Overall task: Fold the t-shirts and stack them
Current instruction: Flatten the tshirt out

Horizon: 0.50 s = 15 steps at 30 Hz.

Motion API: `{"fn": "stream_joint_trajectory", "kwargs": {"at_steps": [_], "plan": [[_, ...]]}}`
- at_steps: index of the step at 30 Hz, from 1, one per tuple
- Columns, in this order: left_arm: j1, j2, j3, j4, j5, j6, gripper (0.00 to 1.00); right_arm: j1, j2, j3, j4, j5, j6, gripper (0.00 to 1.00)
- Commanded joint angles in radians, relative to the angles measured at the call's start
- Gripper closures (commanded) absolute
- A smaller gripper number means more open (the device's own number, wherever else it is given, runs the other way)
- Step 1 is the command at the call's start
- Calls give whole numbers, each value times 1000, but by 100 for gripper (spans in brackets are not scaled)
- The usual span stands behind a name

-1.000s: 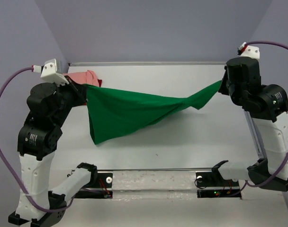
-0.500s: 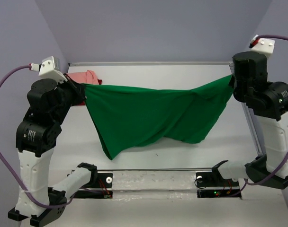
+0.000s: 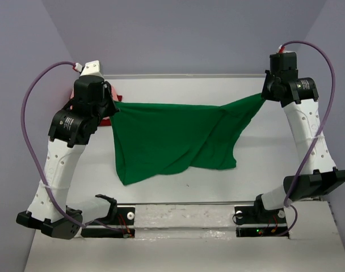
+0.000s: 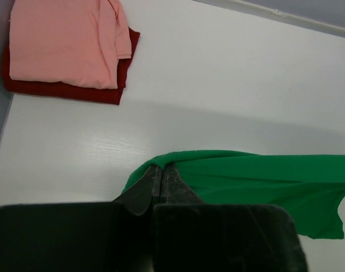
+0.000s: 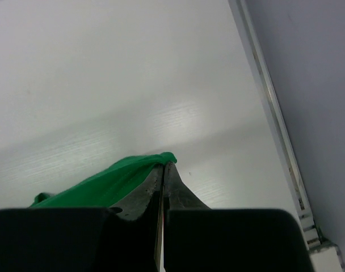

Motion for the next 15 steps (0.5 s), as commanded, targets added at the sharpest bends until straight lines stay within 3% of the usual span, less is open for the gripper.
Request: {"fn": "stream_joint_trajectory", "kwargs": {"at_steps": [1,8,15], "plan": [[-46,-14,144,4,-144,31,100,37,-64,249,57,34,-49,100],[-85,-61,187,-15,-205,29,100,177,-141,260,98,226,-144,100],[-129,-82,265,20,-171,58,100,301,-155,370,150,242,-256,100]]}}
